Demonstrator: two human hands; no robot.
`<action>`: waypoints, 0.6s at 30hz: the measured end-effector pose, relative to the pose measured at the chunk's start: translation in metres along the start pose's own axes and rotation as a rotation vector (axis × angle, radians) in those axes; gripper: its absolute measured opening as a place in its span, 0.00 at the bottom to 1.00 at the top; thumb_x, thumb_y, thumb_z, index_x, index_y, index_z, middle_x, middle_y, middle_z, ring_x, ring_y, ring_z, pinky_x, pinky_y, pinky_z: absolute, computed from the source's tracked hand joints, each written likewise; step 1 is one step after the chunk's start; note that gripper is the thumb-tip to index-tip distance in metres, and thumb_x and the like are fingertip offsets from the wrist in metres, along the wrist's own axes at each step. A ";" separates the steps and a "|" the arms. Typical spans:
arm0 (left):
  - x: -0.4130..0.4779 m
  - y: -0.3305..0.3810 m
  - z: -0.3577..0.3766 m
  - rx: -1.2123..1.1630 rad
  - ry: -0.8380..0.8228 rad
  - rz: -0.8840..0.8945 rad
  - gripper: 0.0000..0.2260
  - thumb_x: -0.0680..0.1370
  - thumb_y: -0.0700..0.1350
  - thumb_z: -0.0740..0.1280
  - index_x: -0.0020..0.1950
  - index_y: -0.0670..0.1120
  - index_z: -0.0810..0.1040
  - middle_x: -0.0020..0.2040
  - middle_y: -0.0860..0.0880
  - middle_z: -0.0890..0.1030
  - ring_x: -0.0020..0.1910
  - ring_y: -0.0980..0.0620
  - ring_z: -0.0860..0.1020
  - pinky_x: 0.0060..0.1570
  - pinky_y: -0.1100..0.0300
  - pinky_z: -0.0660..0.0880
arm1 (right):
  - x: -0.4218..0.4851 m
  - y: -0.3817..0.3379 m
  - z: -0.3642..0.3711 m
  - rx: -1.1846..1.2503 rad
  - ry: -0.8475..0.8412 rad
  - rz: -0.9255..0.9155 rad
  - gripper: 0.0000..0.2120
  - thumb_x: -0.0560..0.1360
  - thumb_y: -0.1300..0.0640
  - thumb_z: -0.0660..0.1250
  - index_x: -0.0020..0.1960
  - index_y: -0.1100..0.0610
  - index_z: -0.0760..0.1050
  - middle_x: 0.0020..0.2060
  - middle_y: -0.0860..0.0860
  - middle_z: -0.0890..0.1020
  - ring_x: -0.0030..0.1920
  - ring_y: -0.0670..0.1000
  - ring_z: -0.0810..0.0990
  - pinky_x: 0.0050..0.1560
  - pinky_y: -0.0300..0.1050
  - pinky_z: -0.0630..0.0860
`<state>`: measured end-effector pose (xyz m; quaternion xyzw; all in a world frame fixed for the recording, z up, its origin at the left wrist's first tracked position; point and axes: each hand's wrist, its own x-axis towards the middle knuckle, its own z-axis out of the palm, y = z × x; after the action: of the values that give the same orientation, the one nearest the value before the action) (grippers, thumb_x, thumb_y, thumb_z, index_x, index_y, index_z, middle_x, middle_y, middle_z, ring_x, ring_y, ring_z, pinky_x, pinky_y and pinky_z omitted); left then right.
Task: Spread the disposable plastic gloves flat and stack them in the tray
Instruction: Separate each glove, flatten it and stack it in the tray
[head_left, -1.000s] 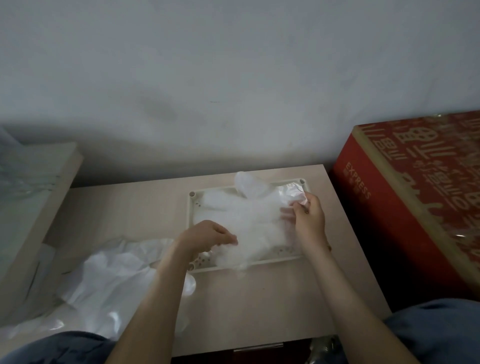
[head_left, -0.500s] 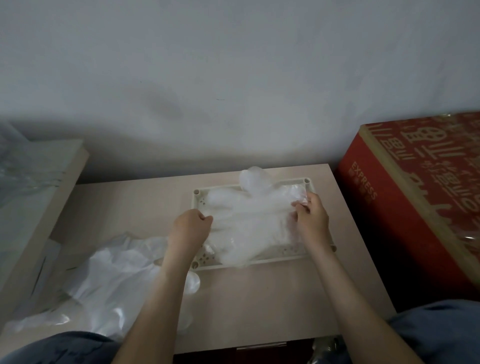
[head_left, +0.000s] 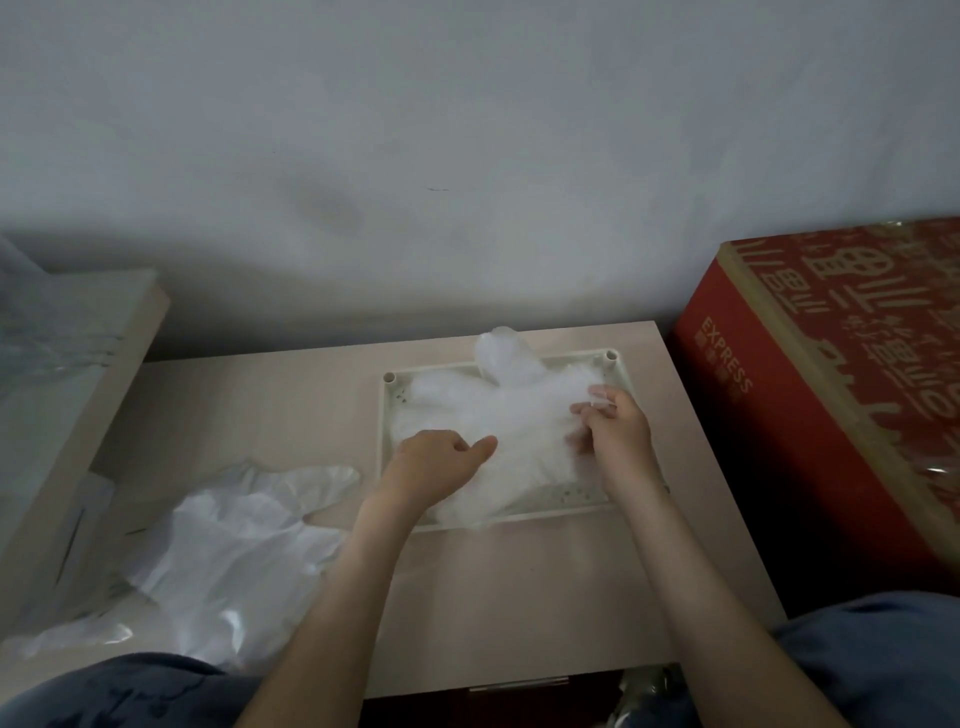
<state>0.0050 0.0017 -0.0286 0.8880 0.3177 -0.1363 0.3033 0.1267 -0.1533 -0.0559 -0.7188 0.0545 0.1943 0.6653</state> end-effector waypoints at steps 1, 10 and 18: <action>0.000 -0.001 0.001 0.009 -0.007 0.001 0.27 0.78 0.63 0.57 0.51 0.41 0.80 0.52 0.45 0.82 0.51 0.47 0.77 0.47 0.56 0.71 | 0.000 -0.001 0.000 0.042 -0.005 0.023 0.15 0.77 0.69 0.57 0.62 0.62 0.70 0.44 0.55 0.80 0.21 0.44 0.74 0.24 0.36 0.72; 0.001 -0.006 -0.008 -0.535 -0.225 -0.071 0.28 0.81 0.62 0.51 0.42 0.48 0.86 0.49 0.50 0.83 0.43 0.53 0.76 0.48 0.63 0.71 | -0.004 -0.015 0.002 0.275 -0.053 0.159 0.15 0.76 0.70 0.59 0.62 0.61 0.69 0.40 0.55 0.78 0.25 0.45 0.75 0.25 0.37 0.73; -0.001 -0.012 -0.017 -0.684 -0.397 -0.217 0.38 0.78 0.68 0.45 0.44 0.37 0.82 0.44 0.42 0.85 0.40 0.47 0.83 0.39 0.60 0.77 | -0.004 -0.016 0.000 0.488 -0.019 0.251 0.12 0.77 0.72 0.60 0.58 0.62 0.68 0.40 0.57 0.78 0.35 0.49 0.76 0.28 0.33 0.76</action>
<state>-0.0029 0.0191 -0.0199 0.6537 0.3720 -0.2227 0.6202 0.1288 -0.1519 -0.0397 -0.5229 0.1822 0.2633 0.7900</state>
